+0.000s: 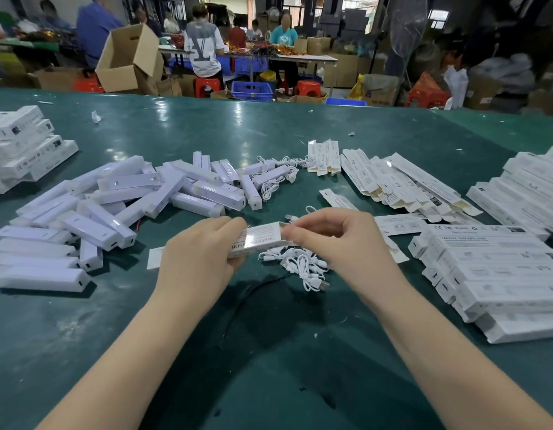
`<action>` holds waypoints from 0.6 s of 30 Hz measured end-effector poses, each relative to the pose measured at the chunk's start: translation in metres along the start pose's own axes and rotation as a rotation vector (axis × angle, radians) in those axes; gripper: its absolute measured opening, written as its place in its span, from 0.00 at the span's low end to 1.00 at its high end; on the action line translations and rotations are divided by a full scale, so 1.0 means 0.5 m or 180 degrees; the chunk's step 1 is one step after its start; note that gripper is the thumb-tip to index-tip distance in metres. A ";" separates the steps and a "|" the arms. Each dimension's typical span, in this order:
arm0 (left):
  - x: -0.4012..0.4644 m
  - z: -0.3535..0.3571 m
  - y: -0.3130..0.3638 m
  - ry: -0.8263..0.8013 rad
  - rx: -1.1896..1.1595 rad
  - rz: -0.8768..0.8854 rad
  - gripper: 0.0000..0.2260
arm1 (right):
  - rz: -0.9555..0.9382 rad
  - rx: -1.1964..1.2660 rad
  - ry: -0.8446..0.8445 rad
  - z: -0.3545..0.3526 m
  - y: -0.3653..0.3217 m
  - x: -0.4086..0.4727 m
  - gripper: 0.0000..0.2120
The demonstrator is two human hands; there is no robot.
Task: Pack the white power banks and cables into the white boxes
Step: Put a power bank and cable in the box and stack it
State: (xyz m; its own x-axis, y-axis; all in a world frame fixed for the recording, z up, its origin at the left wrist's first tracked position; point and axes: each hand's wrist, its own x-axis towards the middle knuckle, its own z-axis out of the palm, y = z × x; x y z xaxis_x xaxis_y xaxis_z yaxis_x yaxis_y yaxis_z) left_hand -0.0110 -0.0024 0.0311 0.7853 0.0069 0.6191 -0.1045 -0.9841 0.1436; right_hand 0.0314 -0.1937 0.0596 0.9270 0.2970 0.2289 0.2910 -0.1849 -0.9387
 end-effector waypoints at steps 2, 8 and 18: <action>0.000 0.001 -0.007 0.0060 0.0005 -0.0061 0.16 | -0.0061 -0.0052 0.0014 0.007 -0.002 -0.002 0.04; -0.004 0.015 -0.023 0.0088 0.0005 -0.0333 0.12 | -0.0233 -0.0693 -0.0539 0.002 -0.018 -0.007 0.10; -0.007 0.022 -0.009 -0.0087 -0.0325 -0.0426 0.09 | -0.1125 -0.1149 -0.0041 0.033 0.007 -0.010 0.07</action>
State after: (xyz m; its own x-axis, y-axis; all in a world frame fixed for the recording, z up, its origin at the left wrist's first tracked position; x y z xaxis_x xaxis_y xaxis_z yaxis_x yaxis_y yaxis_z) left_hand -0.0068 0.0002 0.0197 0.8126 0.1304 0.5681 -0.0583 -0.9516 0.3017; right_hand 0.0239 -0.1805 0.0510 0.7547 0.4110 0.5114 0.6520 -0.3823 -0.6548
